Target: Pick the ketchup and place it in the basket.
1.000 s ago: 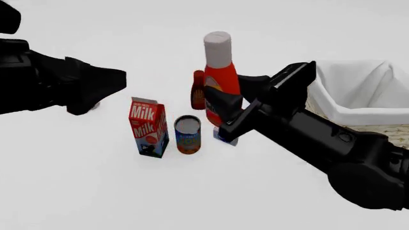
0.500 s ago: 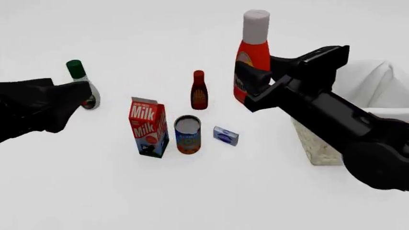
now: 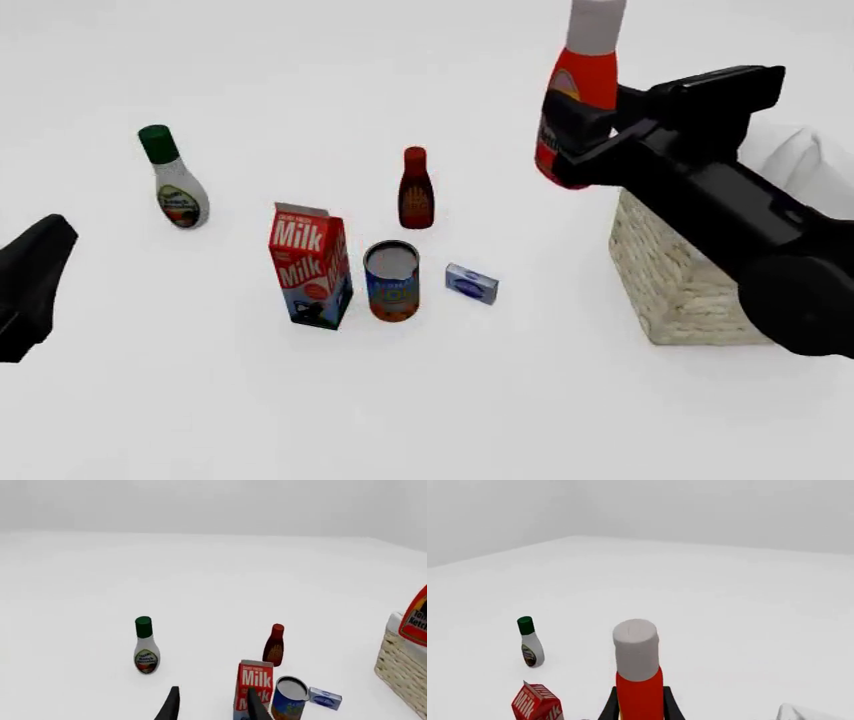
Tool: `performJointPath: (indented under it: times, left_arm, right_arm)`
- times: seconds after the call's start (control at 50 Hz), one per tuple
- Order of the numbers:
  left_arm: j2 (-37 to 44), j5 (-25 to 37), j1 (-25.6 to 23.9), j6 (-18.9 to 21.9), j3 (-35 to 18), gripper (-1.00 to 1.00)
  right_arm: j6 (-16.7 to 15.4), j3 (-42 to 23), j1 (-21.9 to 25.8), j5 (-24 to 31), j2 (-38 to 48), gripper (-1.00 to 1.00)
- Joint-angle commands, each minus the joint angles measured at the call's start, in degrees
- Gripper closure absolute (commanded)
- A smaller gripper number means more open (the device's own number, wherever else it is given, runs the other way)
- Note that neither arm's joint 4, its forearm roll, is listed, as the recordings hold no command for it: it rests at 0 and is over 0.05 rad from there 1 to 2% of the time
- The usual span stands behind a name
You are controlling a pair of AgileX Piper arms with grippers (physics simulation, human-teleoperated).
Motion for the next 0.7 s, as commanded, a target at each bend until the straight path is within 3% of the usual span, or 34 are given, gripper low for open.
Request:
performJointPath:
  times: [0.02,0.08,0.1,0.12,0.16,0.18,0.22,0.24,0.26,0.3,0.5,0.7]
  left_arm:
    - [-7.4,-5.8,5.6,5.0,9.0,-1.00]
    - [-5.2,-9.4,6.1,1.7,11.4,-1.00]
    - [-5.1,-9.4,6.1,1.7,11.4,-1.00]
    - [-6.8,-9.5,6.7,4.2,12.0,-1.00]
    - [-5.9,-10.1,6.7,2.3,12.4,-1.00]
    - [-7.4,-10.3,7.6,4.1,13.0,-1.00]
    - [-6.9,-10.9,7.6,2.9,13.5,-1.00]
    - [-8.8,-10.7,8.2,5.0,14.0,-1.00]
    - [-8.8,-10.8,8.6,3.3,14.4,-1.00]
    - [-10.5,-11.6,10.5,4.9,15.7,-1.00]
    - [-8.1,-17.6,14.2,4.6,20.4,-1.00]
    - [-4.5,-21.6,13.5,4.9,22.0,-1.00]
  right_arm:
    - [1.2,-1.7,-4.0,0.2,0.4,1.00]
    - [1.5,-2.6,-6.6,0.4,0.9,1.00]
    - [1.5,-2.6,-6.6,0.4,0.9,1.00]
    - [2.1,-2.8,-7.4,0.1,1.4,1.00]
    - [2.5,-3.3,-9.1,0.1,2.2,1.00]
    - [2.5,-3.3,-9.1,0.1,2.2,1.00]
    - [2.2,-3.4,-10.3,-0.2,2.6,1.00]
    - [2.6,-3.5,-10.5,-0.1,2.8,1.00]
    - [2.4,-3.5,-11.3,-0.4,3.0,1.00]
    - [2.5,-3.5,-11.8,-0.5,3.4,1.00]
    - [2.5,-3.9,-14.9,-1.0,4.2,1.00]
    - [2.1,-5.2,-17.7,-1.4,5.8,1.00]
